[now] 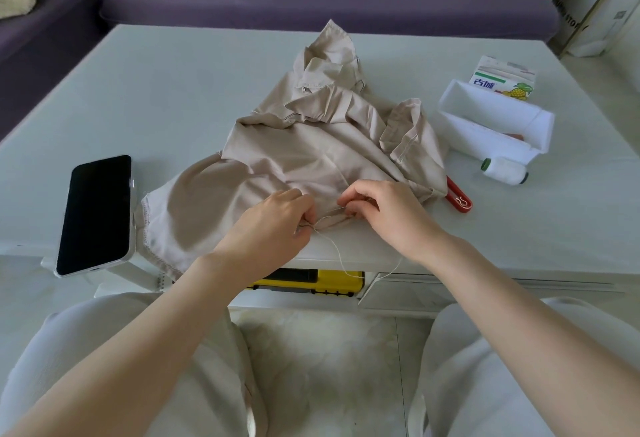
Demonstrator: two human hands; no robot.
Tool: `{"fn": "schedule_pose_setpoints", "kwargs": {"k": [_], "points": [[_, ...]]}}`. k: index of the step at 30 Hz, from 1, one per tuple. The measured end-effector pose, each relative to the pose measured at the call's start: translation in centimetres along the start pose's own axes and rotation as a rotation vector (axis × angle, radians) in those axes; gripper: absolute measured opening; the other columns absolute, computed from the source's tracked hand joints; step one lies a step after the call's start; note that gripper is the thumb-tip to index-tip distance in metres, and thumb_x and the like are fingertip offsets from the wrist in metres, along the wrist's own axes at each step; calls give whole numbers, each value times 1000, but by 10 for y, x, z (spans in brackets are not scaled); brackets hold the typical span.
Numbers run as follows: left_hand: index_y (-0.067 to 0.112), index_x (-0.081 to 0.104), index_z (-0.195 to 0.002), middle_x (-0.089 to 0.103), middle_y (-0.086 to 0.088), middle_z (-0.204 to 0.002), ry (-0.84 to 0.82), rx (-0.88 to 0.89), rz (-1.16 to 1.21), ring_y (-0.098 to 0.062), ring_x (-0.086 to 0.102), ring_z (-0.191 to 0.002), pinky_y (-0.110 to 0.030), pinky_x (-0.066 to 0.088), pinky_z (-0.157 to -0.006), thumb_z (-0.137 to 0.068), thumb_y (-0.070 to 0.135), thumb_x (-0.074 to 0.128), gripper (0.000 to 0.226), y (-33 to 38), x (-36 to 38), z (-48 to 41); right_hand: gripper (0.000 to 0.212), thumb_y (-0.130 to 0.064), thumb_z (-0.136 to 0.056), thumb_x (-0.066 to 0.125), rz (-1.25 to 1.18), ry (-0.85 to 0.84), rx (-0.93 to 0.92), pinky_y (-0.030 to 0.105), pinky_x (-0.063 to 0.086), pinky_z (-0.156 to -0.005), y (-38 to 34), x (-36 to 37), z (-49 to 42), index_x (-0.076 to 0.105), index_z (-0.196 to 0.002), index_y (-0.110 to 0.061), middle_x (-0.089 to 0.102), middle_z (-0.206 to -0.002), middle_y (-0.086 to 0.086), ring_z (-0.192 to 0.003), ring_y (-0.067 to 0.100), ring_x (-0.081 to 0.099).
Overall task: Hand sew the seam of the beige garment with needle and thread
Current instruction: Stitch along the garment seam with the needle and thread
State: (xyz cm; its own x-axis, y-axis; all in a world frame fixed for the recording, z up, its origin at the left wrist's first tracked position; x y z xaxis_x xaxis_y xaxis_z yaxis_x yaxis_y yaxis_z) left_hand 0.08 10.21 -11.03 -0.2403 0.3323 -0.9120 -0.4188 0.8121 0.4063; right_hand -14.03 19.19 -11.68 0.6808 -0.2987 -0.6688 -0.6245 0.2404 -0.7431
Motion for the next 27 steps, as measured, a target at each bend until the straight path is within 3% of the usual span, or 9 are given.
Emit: {"fn": "schedule_pose_setpoints", "kwargs": {"k": [5,7,10,14,18,24,27], "points": [[22,65,-93,43,15,-86,-24,49,-24,-6,38,-72,-13,30,-57,-84,9,56,18,1,-3,3,17,-11,-94,55,107,-83,-18,20,47,-79,0,-1,3,69,-95,-20,66,-84,-15,-84,-3,61],[25,65,-95,45,15,-89,-30,65,-19,-3,39,-77,-18,36,-62,-86,24,60,10,4,-3,5,17,-12,-95,54,156,-97,-31,21,46,-76,0,-3,5,67,-93,-22,63,-82,-18,-81,-6,58],[29,62,-96,45,14,-91,-27,34,-21,-5,39,-84,-22,29,-71,-85,47,60,21,4,2,5,18,-14,-96,52,150,-79,-20,18,46,-76,-2,-9,8,66,-95,-24,62,-81,-20,-81,-3,60],[20,63,-88,45,13,-82,51,-9,53,-10,43,-76,-23,27,-65,-90,29,60,10,5,5,1,22,-10,-98,47,36,64,-11,8,39,-68,-5,-20,12,66,-97,-21,63,-77,-16,-73,-8,56],[19,58,-79,51,13,-78,98,-34,208,-11,52,-68,-23,41,-61,-90,23,60,12,8,1,0,20,-8,-98,47,-56,199,13,5,39,-68,-3,-30,14,63,-92,-20,63,-77,-12,-73,-8,56],[31,52,-72,55,13,-78,153,-16,345,-8,51,-69,-12,37,-59,-89,21,59,21,14,-6,1,18,-7,-98,46,-101,231,41,14,45,-70,1,-31,19,63,-100,-15,60,-76,-11,-71,-1,57],[25,57,-75,54,15,-76,163,30,363,-7,48,-71,-12,36,-62,-89,23,60,15,19,-7,2,18,-5,-97,49,-94,240,-6,13,47,-73,-3,-28,21,64,-104,-12,64,-79,-6,-77,0,61]]}}
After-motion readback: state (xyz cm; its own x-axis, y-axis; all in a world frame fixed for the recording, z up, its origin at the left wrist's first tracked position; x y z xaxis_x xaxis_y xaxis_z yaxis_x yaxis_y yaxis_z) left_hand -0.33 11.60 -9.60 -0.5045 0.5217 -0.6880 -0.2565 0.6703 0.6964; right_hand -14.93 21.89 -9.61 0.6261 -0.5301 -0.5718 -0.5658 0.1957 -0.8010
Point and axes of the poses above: each hand's wrist, its own z-axis away from the middle knuckle, its own x-axis out of the palm, y = z × x, the point moved 4 cm from there along -z, towards the middle knuckle
